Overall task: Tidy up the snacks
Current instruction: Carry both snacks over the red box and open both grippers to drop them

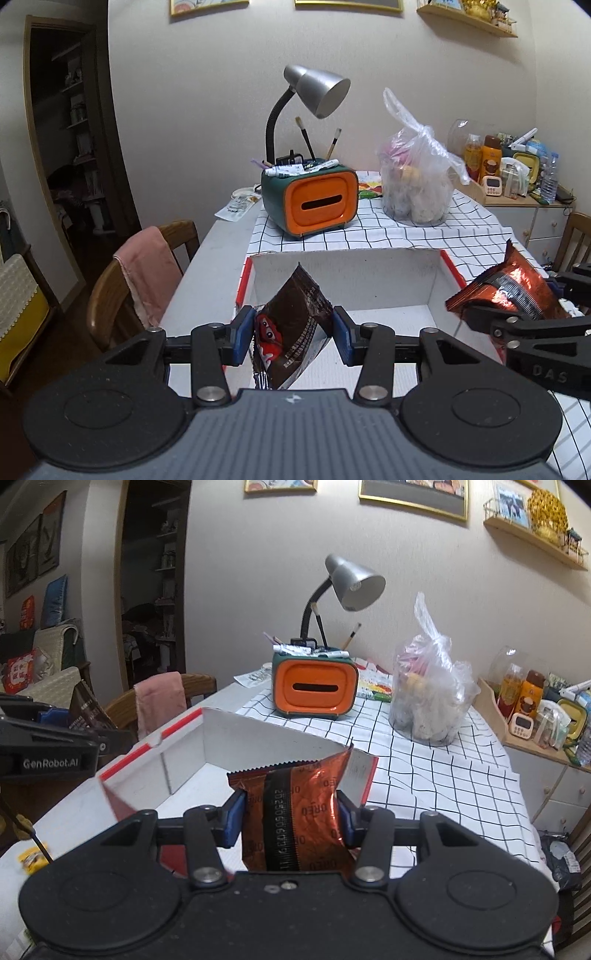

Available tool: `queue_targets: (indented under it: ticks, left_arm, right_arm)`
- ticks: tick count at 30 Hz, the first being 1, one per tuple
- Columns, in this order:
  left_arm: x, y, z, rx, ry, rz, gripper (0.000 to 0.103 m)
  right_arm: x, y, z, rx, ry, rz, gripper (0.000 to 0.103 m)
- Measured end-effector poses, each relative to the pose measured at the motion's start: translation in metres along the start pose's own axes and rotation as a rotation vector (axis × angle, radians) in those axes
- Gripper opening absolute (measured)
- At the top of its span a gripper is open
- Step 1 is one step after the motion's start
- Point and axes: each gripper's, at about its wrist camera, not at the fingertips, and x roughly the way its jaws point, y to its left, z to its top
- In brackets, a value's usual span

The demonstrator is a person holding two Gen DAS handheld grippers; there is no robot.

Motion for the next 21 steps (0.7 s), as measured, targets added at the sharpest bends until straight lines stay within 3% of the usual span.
queue_targets:
  ticks: [11,21]
  left_arm:
    - [0.068,-0.012,-0.008,0.019,0.106,0.008,0.045]
    - [0.101,-0.020,-0.025,0.058,0.195,0.032,0.045]
  right_arm:
    - [0.079,-0.014,-0.007,0.069,0.115,0.011,0.048]
    - [0.103,0.001,-0.014,0.024,0.175,0.039,0.048]
